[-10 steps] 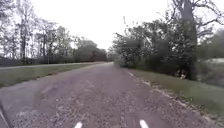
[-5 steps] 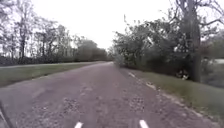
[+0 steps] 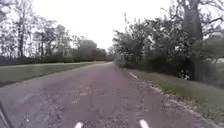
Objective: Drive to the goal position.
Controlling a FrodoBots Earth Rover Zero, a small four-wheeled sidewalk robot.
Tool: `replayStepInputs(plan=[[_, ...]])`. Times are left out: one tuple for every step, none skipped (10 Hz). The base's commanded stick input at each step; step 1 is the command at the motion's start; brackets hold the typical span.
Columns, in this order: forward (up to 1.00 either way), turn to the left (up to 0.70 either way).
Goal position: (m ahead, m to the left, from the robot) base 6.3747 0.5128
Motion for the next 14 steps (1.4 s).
replayStepInputs(plan=[[0.70, 0.00], [0.70, 0.00], [0.70, 0.00], [0.70, 0.00], [0.70, 0.00], [0.70, 0.00], [0.70, 0.00], [0.70, 0.00], [0.70, 0.00], [0.70, 0.00], [0.70, 0.00], [0.70, 0.00], [0.70, 0.00], [0.70, 0.00]])
